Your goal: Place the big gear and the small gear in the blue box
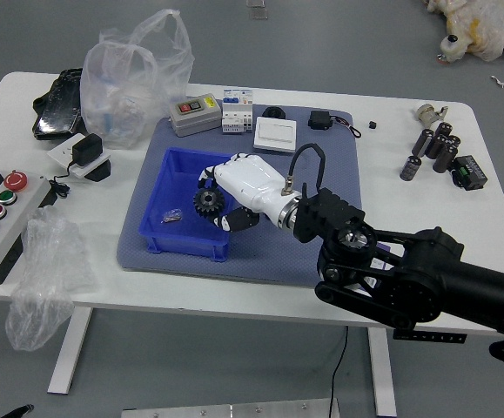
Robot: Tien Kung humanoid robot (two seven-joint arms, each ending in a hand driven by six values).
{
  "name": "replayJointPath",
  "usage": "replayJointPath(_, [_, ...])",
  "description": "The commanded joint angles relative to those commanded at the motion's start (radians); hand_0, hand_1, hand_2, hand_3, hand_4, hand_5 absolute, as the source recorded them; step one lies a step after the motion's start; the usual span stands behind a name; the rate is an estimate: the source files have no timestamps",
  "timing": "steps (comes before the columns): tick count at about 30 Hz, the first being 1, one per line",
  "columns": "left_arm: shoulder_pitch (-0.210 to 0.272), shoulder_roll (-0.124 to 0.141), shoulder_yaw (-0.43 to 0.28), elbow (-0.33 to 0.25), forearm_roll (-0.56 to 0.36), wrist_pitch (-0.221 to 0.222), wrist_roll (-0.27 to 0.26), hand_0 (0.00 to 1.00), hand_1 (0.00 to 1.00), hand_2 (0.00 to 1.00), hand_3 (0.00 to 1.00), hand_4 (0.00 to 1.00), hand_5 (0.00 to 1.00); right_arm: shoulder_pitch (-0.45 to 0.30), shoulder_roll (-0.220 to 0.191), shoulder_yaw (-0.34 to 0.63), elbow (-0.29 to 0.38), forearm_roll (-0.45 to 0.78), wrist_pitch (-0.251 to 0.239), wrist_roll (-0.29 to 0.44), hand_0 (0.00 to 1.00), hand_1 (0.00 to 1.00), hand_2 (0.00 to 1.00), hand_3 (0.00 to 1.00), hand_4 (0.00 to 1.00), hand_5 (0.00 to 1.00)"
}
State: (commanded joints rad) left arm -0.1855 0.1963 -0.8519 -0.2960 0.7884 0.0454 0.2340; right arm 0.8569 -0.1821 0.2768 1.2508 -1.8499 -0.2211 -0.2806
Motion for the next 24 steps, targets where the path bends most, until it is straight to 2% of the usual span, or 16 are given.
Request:
replayJointPath(3, [-0.001, 0.000, 0.001, 0.000, -0.002, 0.000, -0.001, 0.656, 0.555, 0.570, 0.714, 0.725, 0.623, 0.002, 0.004, -0.008, -0.009, 0.026, 0.001, 0.002, 0.883, 0.743, 0.668, 0.691, 0.510, 0.034])
replayJointPath(4, [-0.001, 0.000, 0.001, 0.000, -0.002, 0.000, -0.001, 0.656, 0.555, 0.570, 0.714, 0.725, 0.623, 0.002, 0.005, -0.008, -0.012, 0.031, 0.004, 0.000, 0.996, 0.949, 0.953, 0.951, 0.644, 0.101])
replayJointPath(9, [-0.001, 0.000, 0.000, 0.000, -0.003, 0.001, 0.000, 0.656, 0.555, 0.570, 0.714, 0.725, 0.623, 0.003, 0.007, -0.011, -0.023, 0.049, 0.018, -0.007, 0.996, 0.949, 0.953, 0.951, 0.644, 0.101])
replayJointPath(10, [-0.001, 0.000, 0.000, 0.000, -0.003, 0.001, 0.000, 0.656, 0.554, 0.570, 0.714, 0.725, 0.623, 0.003, 0.007, -0.010, -0.024, 0.048, 0.019, -0.007, 0.998, 0.998, 0.998, 0.998, 0.768, 0.161])
replayJointPath(15, [-0.002, -0.001, 0.002, 0.000, -0.005, 0.001, -0.002, 0.656, 0.554, 0.570, 0.714, 0.725, 0.623, -0.001, 0.008, -0.002, -0.027, 0.043, 0.027, -0.002, 0.998, 0.998, 0.998, 0.998, 0.768, 0.161])
replayJointPath(16, [-0.002, -0.001, 0.003, 0.000, -0.006, 0.001, -0.002, 0.656, 0.554, 0.571, 0.714, 0.726, 0.623, -0.003, 0.009, 0.001, -0.027, 0.041, 0.026, -0.002, 0.998, 0.998, 0.998, 0.998, 0.862, 0.218])
replayJointPath(17, [-0.002, -0.001, 0.002, 0.000, -0.006, 0.001, -0.002, 0.656, 0.554, 0.571, 0.714, 0.726, 0.623, -0.006, 0.009, 0.004, -0.027, 0.039, 0.023, -0.001, 0.998, 0.998, 0.998, 0.998, 0.862, 0.218])
replayJointPath(19, [-0.002, -0.001, 0.003, 0.000, -0.008, 0.002, -0.002, 0.656, 0.554, 0.571, 0.714, 0.726, 0.623, -0.015, 0.007, 0.022, -0.022, 0.037, 0.006, 0.002, 0.998, 0.998, 0.998, 0.998, 0.862, 0.218])
replayJointPath(24, [-0.001, -0.003, 0.006, 0.001, -0.013, 0.003, -0.004, 0.655, 0.554, 0.571, 0.714, 0.726, 0.623, -0.066, -0.015, 0.122, 0.009, 0.040, -0.084, 0.018, 0.988, 0.965, 0.970, 0.998, 0.834, 0.218])
